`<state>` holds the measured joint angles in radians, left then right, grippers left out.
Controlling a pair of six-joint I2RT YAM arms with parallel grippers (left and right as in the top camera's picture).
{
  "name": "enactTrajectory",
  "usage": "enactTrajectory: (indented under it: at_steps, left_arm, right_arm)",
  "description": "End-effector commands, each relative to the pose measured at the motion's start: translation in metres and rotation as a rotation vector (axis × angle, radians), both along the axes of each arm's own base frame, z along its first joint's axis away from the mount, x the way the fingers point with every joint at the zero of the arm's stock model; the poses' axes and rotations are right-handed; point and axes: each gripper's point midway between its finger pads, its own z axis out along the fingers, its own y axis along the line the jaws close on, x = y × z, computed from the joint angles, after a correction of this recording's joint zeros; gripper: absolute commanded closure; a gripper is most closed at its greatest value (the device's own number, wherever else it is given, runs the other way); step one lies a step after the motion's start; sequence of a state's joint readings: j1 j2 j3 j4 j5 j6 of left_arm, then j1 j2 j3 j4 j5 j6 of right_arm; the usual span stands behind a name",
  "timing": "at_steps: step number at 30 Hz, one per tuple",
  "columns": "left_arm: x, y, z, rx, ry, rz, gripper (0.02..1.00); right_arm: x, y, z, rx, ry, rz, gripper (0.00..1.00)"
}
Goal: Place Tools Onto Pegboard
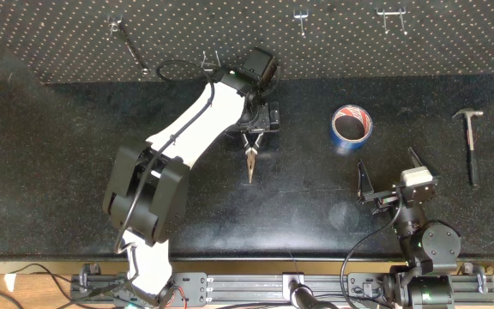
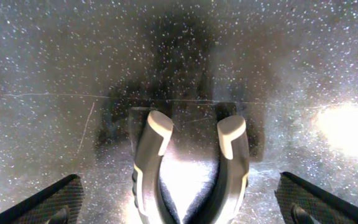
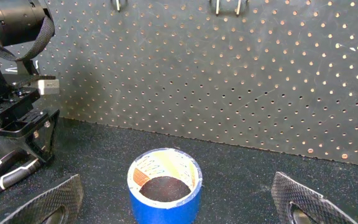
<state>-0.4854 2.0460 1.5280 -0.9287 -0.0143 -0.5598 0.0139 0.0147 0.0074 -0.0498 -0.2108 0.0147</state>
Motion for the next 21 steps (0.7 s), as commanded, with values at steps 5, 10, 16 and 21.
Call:
enactTrajectory:
  at_steps: [5,10,16,21]
  left_arm:
    - [0.010,-0.002,-0.010,0.015,-0.015,-0.012,0.020]
    - [0.009,-0.001,-0.017,0.022,-0.002,-0.012,0.023]
    - [0.009,-0.004,-0.022,0.011,0.008,-0.015,0.020]
    - [0.009,-0.004,-0.022,0.010,0.009,-0.015,0.018]
  right_arm:
    - [0.000,-0.001,-0.001,0.011,0.004,-0.006,0.003]
    - [0.000,-0.001,-0.001,0.011,0.004,-0.006,0.003]
    - [0.000,-0.001,-0.001,0.011,0.004,-0.006,0.003]
    - [0.000,-0.001,-0.001,0.011,0.004,-0.006,0.003]
